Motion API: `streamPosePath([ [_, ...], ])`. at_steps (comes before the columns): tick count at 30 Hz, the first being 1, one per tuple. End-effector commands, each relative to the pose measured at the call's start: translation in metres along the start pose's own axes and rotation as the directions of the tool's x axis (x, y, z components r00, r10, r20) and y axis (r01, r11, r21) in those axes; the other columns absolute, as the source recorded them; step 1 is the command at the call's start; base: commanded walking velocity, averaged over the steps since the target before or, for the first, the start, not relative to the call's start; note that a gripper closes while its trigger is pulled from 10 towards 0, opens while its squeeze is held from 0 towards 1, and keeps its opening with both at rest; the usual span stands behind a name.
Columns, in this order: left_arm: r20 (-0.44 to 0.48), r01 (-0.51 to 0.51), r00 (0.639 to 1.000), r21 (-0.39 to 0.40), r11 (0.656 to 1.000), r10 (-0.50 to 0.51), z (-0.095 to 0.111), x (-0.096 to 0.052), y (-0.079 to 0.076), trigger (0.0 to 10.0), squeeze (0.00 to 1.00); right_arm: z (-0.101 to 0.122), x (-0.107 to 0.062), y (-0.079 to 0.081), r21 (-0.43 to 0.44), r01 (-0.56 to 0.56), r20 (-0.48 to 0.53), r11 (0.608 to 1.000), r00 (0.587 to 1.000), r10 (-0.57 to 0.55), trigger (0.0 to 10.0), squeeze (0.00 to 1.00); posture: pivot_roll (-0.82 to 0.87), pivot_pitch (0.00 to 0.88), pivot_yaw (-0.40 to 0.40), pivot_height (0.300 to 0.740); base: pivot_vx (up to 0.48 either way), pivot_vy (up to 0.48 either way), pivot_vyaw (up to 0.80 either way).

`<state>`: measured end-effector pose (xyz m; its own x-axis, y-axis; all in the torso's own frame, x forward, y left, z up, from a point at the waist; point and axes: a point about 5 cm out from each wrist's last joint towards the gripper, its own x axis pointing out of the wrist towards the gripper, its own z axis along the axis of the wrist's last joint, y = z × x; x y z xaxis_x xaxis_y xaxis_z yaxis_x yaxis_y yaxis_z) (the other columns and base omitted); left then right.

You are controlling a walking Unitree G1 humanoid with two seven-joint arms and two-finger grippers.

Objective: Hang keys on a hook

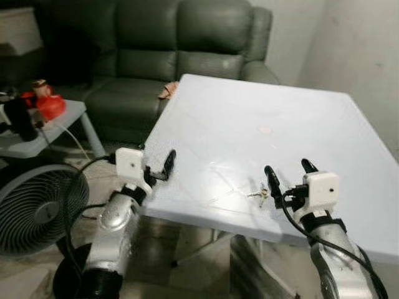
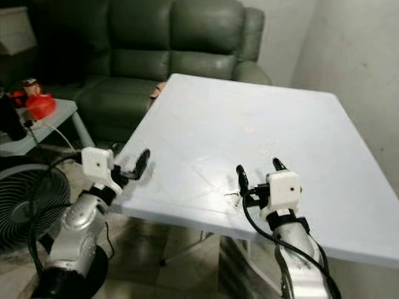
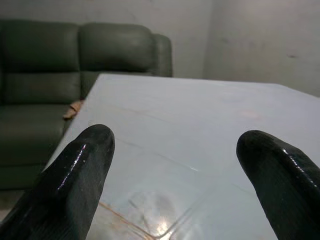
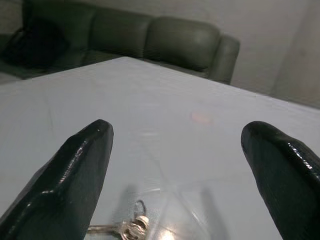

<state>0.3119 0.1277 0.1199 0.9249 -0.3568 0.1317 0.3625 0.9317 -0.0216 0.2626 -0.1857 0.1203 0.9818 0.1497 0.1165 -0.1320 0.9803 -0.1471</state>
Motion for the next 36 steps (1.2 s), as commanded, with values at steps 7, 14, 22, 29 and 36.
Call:
streamPosePath([
  [7, 0.023, 0.041, 0.999, 0.013, 0.999, -0.041, 0.005, -0.001, -0.003, 10.0, 0.00, 0.000, 0.008, -0.003, -0.084, 0.004, -0.043, 0.996, 0.999, -0.008, 10.0, 0.00, -0.03, 0.000, -0.035, 0.740, 0.000, 0.000, 0.00],
  [14, -0.008, 0.126, 0.992, 0.024, 0.992, -0.126, -0.001, -0.007, -0.015, 10.0, 0.00, 0.001, 0.015, 0.002, -0.106, 0.011, -0.080, 0.994, 0.997, -0.019, 10.0, 0.00, -0.02, 0.000, -0.046, 0.740, 0.000, 0.000, 0.00],
  [22, -0.035, 0.207, 0.978, 0.033, 0.978, -0.205, -0.007, -0.015, -0.032, 10.0, 0.00, 0.002, 0.025, 0.009, -0.111, 0.059, -0.134, 0.992, 0.988, -0.074, 10.0, 0.00, -0.02, 0.018, -0.055, 0.740, 0.000, 0.000, 0.00],
  [29, -0.055, 0.250, 0.967, 0.030, 0.968, -0.248, -0.010, -0.022, -0.042, 10.0, 0.00, -0.004, 0.026, 0.016, -0.073, 0.057, -0.211, 0.996, 0.975, -0.071, 10.0, 0.00, 0.00, 0.048, -0.065, 0.740, 0.000, 0.000, 0.00],
  [36, -0.084, 0.290, 0.954, 0.025, 0.957, -0.287, -0.014, -0.032, -0.050, 10.0, 0.00, -0.013, 0.019, 0.028, -0.066, 0.021, -0.263, 0.998, 0.964, -0.037, 10.0, 0.00, 0.00, 0.063, -0.065, 0.740, 0.000, 0.000, 0.00],
])
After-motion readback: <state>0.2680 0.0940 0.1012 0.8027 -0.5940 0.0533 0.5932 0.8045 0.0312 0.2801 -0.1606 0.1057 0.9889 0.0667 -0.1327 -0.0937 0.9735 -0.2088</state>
